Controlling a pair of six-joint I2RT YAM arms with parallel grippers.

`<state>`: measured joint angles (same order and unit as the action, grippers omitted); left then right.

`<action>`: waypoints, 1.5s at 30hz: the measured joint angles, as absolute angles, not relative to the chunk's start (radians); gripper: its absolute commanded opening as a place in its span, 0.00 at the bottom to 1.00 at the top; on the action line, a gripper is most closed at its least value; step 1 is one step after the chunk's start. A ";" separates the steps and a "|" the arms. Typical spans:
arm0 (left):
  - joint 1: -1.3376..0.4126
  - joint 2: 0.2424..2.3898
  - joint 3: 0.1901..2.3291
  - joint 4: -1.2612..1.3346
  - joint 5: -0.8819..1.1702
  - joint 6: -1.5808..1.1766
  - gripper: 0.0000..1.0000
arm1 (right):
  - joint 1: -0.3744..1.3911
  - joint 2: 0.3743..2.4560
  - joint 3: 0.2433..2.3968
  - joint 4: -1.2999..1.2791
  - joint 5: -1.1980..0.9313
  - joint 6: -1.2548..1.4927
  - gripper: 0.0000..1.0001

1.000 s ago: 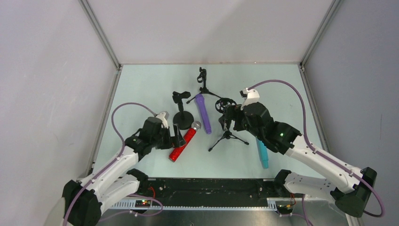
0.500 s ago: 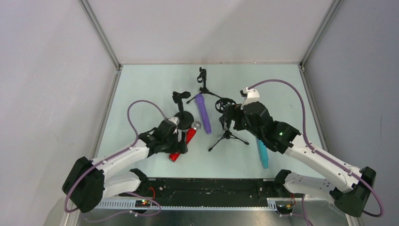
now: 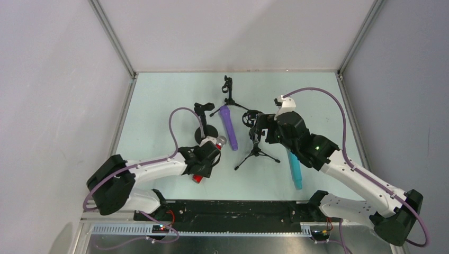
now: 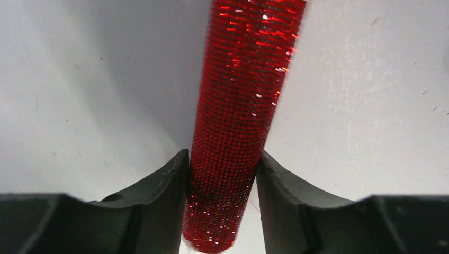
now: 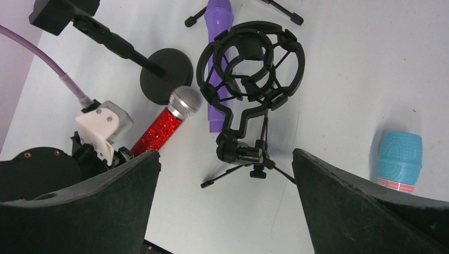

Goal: Attach the microphones to the stand

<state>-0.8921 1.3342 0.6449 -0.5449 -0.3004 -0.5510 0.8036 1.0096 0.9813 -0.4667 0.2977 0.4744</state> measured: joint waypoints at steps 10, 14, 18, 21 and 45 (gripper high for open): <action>-0.958 1.414 0.705 -0.562 -0.347 -0.541 0.00 | 0.796 1.010 0.981 -0.467 0.279 0.474 1.00; -0.965 1.413 0.706 -0.561 -0.356 -0.542 0.00 | 0.796 1.010 0.981 -0.467 0.276 0.472 1.00; -0.968 1.394 0.695 -0.563 -0.355 -0.544 0.00 | 0.796 1.010 0.981 -0.467 0.271 0.470 1.00; -0.970 1.351 0.680 -0.579 -0.352 -0.549 0.00 | 0.796 1.010 0.981 -0.467 0.271 0.470 0.99; -0.972 0.733 0.724 -0.581 -0.282 -0.555 0.00 | 0.797 0.955 0.981 -0.473 0.237 0.458 0.99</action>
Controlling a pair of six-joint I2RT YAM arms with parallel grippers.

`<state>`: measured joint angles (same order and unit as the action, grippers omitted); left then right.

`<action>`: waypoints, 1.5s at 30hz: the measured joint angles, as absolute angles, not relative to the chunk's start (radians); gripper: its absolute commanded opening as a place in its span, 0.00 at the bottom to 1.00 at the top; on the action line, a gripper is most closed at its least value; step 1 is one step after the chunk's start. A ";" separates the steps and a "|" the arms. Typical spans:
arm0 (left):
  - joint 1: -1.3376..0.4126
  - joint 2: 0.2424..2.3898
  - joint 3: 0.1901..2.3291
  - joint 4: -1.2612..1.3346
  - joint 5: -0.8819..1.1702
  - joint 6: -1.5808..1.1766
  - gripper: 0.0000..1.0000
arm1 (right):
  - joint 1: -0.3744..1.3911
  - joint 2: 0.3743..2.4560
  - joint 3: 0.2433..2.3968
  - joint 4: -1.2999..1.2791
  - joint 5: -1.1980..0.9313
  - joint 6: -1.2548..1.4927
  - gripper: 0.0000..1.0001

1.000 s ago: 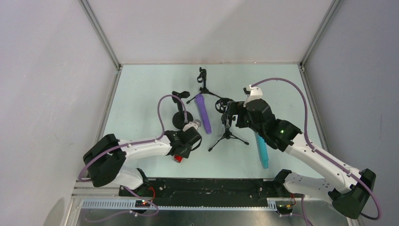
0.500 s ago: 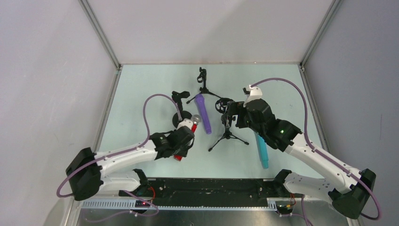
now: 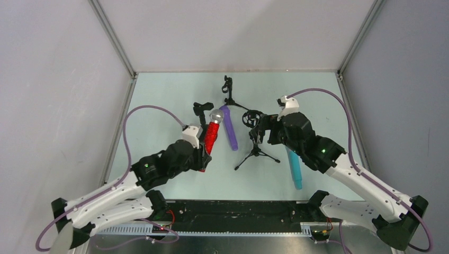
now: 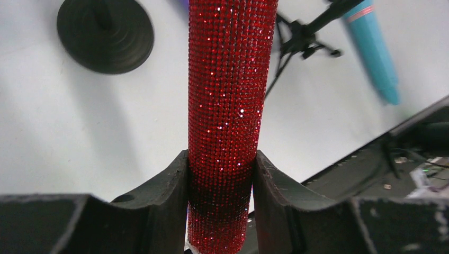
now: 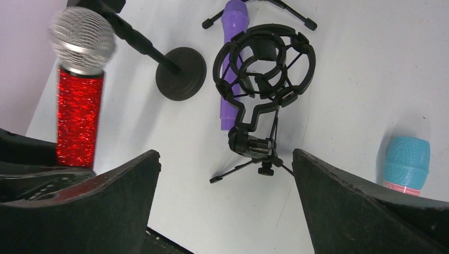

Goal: Attach the microphones to the stand

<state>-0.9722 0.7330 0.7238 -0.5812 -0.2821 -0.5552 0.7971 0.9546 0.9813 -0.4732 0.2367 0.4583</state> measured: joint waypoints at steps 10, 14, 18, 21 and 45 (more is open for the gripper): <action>-0.973 0.594 0.746 -0.455 -0.155 -0.541 0.00 | 0.797 0.923 0.981 -0.454 0.134 0.451 0.99; -0.973 0.558 0.746 -0.374 -0.087 -0.541 0.00 | 0.796 0.896 0.981 -0.429 0.075 0.450 1.00; -0.973 0.521 0.730 -0.245 0.006 -0.542 0.00 | 0.782 0.862 0.963 -0.381 -0.014 0.452 1.00; -0.973 0.484 0.682 -0.119 0.072 -0.550 0.00 | 0.760 0.823 0.927 -0.329 -0.091 0.464 0.99; -0.973 0.543 0.654 0.156 0.296 -0.585 0.01 | 0.744 0.797 0.821 0.299 -0.627 0.672 0.96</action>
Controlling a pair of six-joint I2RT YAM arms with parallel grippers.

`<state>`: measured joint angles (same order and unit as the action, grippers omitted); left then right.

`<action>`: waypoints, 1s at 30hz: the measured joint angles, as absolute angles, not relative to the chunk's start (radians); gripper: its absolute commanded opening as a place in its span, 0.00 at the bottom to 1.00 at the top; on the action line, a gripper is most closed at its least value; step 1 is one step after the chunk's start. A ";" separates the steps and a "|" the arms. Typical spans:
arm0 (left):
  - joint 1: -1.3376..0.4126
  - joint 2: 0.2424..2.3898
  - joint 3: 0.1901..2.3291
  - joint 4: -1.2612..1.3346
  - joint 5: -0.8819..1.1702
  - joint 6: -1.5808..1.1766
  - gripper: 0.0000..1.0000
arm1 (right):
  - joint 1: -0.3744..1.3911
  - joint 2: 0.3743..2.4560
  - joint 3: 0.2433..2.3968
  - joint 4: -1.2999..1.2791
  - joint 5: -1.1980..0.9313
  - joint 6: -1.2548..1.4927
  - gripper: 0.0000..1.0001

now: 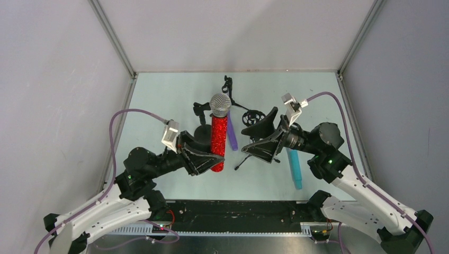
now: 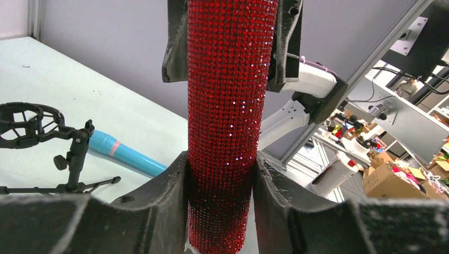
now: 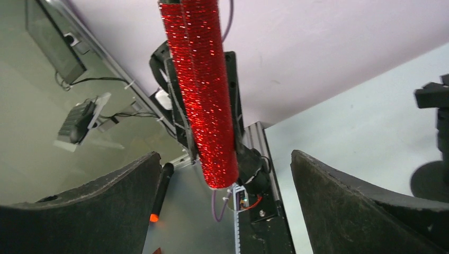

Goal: Attach the microphones to the stand

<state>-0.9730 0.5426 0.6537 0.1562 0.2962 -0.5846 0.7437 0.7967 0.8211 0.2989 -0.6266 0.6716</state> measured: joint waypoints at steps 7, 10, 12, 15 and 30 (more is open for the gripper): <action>-0.973 0.558 0.648 0.157 0.296 -0.588 0.01 | 0.767 0.876 0.819 0.448 -0.669 0.734 0.91; -0.973 0.568 0.640 0.158 0.296 -0.596 0.01 | 0.772 0.907 0.820 0.487 -0.675 0.749 0.89; -0.973 0.579 0.633 0.158 0.296 -0.603 0.01 | 0.776 0.928 0.822 0.503 -0.675 0.754 0.88; -0.973 0.597 0.629 0.159 0.296 -0.607 0.00 | 0.784 0.958 0.826 0.513 -0.675 0.760 0.87; -0.973 0.640 0.613 0.171 0.301 -0.630 0.00 | 0.810 1.058 0.833 0.603 -0.683 0.825 0.65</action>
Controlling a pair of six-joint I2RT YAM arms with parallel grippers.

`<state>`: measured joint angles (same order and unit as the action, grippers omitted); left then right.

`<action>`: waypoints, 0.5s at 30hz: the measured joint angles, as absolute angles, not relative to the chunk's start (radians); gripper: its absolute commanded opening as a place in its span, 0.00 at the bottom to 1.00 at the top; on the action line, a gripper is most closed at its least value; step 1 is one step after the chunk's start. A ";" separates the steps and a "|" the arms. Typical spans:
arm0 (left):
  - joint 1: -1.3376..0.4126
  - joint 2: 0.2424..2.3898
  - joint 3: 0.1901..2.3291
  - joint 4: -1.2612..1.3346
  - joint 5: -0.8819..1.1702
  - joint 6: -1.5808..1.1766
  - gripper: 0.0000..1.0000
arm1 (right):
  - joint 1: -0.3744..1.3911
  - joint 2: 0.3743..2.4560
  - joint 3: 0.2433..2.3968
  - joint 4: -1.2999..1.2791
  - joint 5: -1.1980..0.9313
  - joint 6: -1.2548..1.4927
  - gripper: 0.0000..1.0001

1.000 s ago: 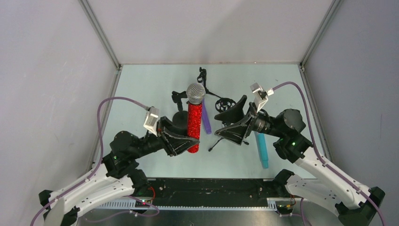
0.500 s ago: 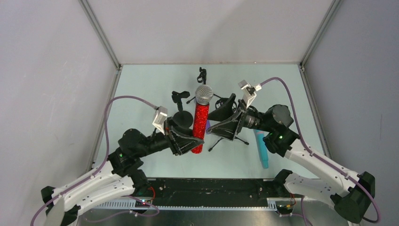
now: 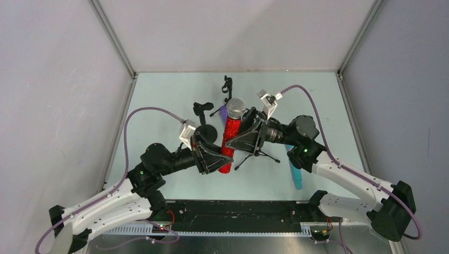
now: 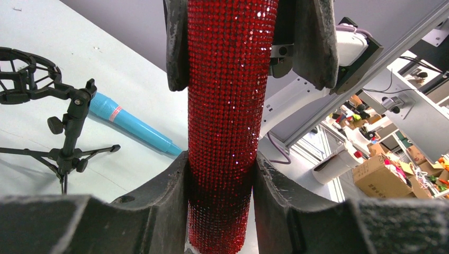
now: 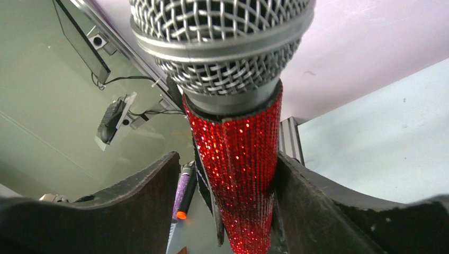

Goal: Attach the microphones to the stand

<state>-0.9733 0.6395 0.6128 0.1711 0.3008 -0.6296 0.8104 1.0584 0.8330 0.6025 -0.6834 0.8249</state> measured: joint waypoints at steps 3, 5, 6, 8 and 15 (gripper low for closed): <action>-0.973 0.640 0.601 0.183 0.301 -0.631 0.00 | 0.814 1.069 0.833 0.612 -0.687 0.835 0.60; -0.973 0.640 0.601 0.185 0.301 -0.633 0.00 | 0.814 1.076 0.833 0.619 -0.688 0.838 0.55; -0.973 0.640 0.601 0.187 0.301 -0.637 0.00 | 0.814 1.079 0.833 0.622 -0.688 0.838 0.52; -0.973 0.639 0.600 0.195 0.303 -0.640 0.00 | 0.814 1.083 0.833 0.628 -0.687 0.840 0.49; -0.976 0.639 0.586 0.218 0.303 -0.667 0.00 | 0.814 1.089 0.833 0.635 -0.692 0.834 0.22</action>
<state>-0.9764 0.6392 0.5861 0.2184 0.3035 -0.6674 0.8143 1.0889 0.8330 0.6350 -0.6918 0.8337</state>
